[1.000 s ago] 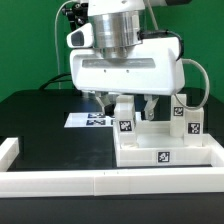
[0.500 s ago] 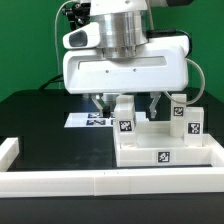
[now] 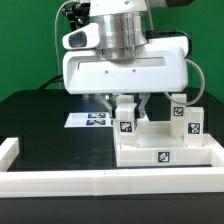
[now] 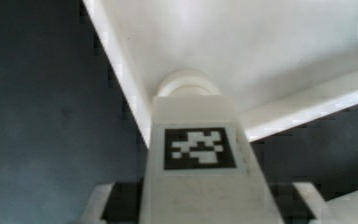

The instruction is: Assemble square table

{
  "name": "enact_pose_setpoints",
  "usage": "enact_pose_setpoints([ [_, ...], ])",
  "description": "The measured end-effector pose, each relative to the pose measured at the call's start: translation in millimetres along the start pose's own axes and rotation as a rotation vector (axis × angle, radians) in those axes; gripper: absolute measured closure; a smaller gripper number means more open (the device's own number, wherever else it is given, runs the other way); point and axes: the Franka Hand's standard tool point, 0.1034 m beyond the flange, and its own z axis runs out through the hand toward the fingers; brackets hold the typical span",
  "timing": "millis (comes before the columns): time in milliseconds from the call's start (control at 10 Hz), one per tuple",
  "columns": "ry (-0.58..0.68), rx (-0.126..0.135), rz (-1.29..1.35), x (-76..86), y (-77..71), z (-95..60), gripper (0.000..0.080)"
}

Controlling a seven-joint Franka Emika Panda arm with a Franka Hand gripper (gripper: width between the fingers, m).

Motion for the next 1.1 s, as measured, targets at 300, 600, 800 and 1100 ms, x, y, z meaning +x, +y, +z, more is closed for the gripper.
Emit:
enact_pose_setpoints([
  [300,0.000,0.000,0.082,0.1,0.5,0.1,0.0509],
  [600,0.010,-0.004,0.436,-0.2,2.7,0.1,0.0509],
  [800,0.010,0.000,0.627,0.0,4.1,0.2,0.0509],
  [1100,0.004,0.005,0.976,-2.0,1.7,1.1,0.0508],
])
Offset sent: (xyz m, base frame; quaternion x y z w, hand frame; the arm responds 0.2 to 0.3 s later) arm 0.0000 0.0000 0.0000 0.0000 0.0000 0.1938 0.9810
